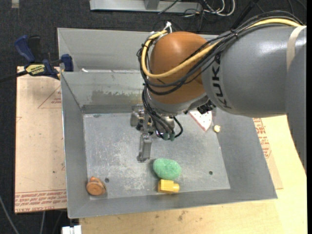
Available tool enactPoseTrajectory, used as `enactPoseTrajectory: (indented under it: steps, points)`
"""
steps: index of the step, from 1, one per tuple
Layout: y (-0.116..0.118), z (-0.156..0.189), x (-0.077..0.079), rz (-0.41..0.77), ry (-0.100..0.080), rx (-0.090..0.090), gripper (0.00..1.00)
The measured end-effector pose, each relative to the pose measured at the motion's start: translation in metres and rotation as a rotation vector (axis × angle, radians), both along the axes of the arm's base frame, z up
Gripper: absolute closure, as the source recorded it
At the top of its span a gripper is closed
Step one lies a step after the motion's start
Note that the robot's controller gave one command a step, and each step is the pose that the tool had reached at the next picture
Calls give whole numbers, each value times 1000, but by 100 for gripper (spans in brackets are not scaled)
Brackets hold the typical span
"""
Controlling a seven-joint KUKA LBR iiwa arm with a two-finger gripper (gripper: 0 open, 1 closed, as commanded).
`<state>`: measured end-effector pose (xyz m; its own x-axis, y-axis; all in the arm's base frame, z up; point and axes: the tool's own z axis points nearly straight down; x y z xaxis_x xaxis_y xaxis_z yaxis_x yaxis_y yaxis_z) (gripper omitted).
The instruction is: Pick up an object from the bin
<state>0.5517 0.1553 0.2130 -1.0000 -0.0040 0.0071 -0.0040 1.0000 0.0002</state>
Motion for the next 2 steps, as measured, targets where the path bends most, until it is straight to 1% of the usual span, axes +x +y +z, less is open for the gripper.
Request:
enactPoseTrajectory:
  steps: [1, 2]
  points:
    - [-1, 5, 2, -3, -8, 1, 0]
    - [-29, -7, -29, 59, -9, 2, 0]
